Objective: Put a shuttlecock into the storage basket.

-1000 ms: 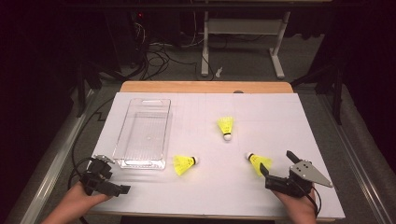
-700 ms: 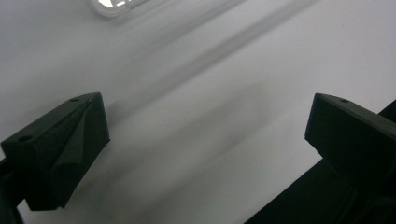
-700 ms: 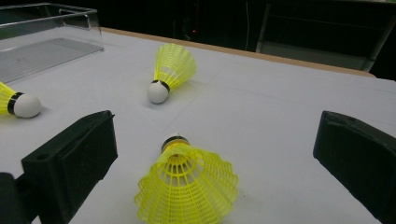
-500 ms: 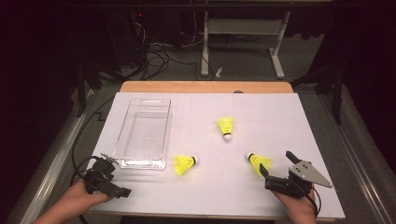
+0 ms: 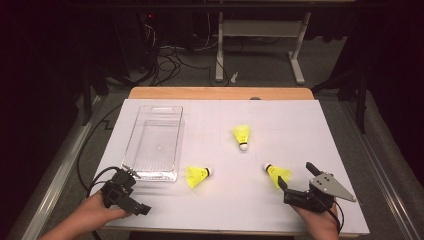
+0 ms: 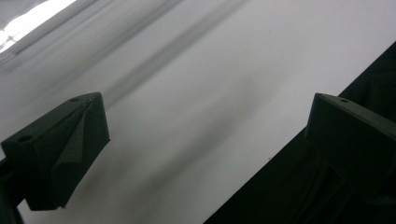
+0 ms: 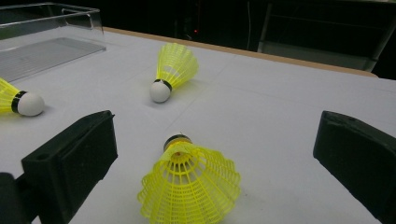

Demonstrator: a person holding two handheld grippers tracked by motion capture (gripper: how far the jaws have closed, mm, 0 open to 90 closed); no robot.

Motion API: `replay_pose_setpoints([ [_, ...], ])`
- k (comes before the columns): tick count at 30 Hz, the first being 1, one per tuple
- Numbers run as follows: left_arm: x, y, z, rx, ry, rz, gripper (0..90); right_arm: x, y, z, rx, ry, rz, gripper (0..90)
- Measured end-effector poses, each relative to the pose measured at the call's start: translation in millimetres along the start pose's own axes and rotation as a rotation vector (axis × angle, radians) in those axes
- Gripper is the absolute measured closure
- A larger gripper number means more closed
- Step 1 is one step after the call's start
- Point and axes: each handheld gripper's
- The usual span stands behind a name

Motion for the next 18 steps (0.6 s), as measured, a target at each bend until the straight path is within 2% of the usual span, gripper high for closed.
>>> replay_pose_setpoints([
  [18, 14.2, -35.7, 1.1, 0.057, 0.049, -0.042, 0.7, 0.9, 1.5, 0.8, -0.005, -0.001, 0.007, 0.4],
])
Point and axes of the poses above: each handheld gripper's, and its own axes: x roughly forward along the jaws, z roughly out of its top, y roughly to its left, and after that the axes turned 3 degrees about y, right-handed
